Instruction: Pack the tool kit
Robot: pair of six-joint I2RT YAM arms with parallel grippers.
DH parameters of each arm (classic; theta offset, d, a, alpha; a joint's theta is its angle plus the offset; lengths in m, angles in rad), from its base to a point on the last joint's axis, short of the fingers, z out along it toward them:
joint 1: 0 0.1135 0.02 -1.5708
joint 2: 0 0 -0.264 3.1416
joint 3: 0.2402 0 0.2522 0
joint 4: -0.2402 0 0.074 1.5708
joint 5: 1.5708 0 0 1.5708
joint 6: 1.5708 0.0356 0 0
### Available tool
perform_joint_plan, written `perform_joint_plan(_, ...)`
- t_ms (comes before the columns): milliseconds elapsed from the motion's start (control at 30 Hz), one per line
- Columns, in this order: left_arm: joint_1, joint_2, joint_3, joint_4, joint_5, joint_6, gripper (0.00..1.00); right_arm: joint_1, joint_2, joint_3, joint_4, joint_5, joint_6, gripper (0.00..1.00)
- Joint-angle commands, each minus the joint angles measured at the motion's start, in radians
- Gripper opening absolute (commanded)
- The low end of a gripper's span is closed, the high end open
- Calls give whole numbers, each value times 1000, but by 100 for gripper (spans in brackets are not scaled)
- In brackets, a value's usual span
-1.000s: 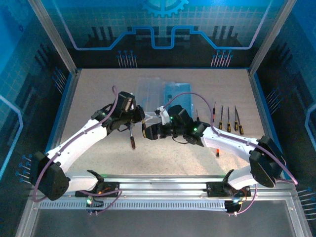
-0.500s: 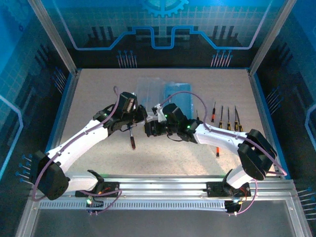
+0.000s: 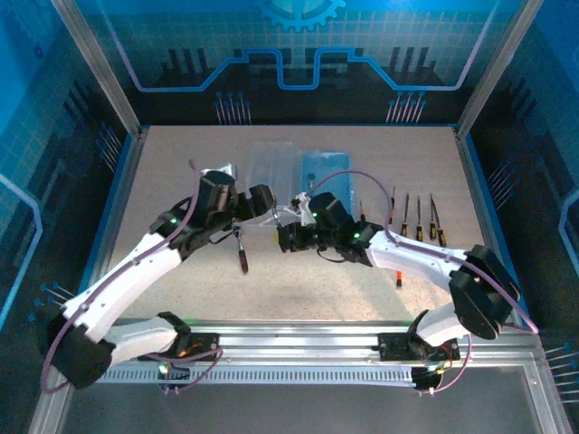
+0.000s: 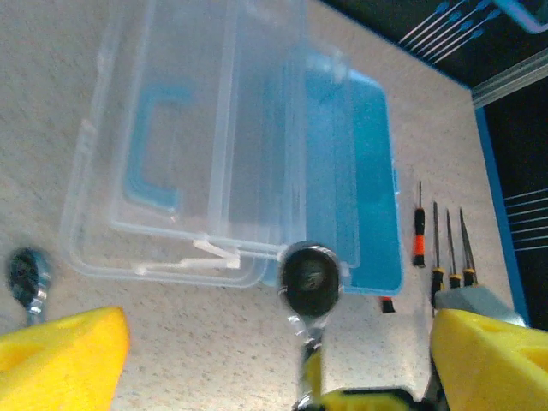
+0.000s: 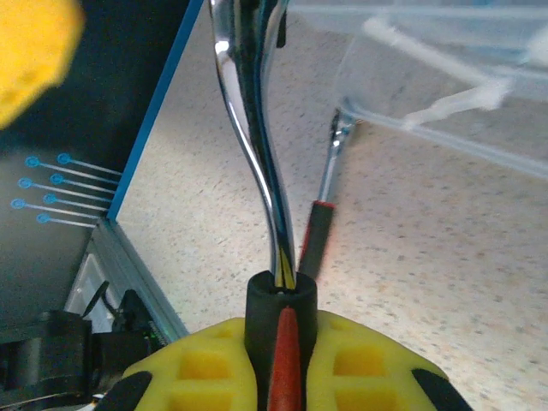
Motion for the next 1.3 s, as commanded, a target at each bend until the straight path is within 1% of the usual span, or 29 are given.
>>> perform_joint_plan(0, 28, -109, -57, -51, -119, 24, 98, -63, -105, -10, -41, 22, -60, 4)
perform_joint_plan(67, 45, -164, -118, -57, -137, -1, 99, -115, -142, -11, -90, 36, -90, 5)
perform_joint_plan(200, 65, -247, -256, -64, -144, -70, 99, -270, -161, 8, -203, 50, -147, 4)
perform_joint_plan(300, 70, -278, -338, -58, -132, -114, 99, -362, -101, 70, -276, 85, -195, 4)
perform_joint_plan(367, 72, -287, -373, -55, -127, -134, 99, -394, -36, 125, -303, 108, -230, 4)
perform_joint_plan(467, 74, -291, -407, -42, -110, -153, 99, -424, 80, 223, -336, 137, -261, 4)
perform_joint_plan(567, 75, -289, -431, -35, -91, -160, 99, -453, 177, 275, -303, 126, -232, 3)
perform_joint_plan(667, 76, -297, -443, -54, -88, -174, 99, -457, 285, 368, -338, 128, -241, 3)
perform_joint_plan(800, 77, -327, -471, -58, -74, -181, 99, -459, 399, 461, -379, 99, -258, 4)
perform_joint_plan(900, 77, -355, -495, -59, -68, -193, 99, -466, 449, 486, -377, 79, -237, 4)
perform_joint_plan(967, 77, -370, -517, -42, -49, -201, 99, -478, 465, 474, -341, 32, -194, 5)
perform_joint_plan(1033, 76, -375, -533, -32, -41, -205, 99, -480, 480, 463, -316, 29, -183, 5)
perform_joint_plan(1100, 77, -373, -533, -37, -40, -204, 99, -483, 506, 462, -301, -1, -169, 5)
perform_joint_plan(1267, 78, -363, -527, -24, -36, -192, 98, -484, 572, 494, -313, -39, -194, 6)
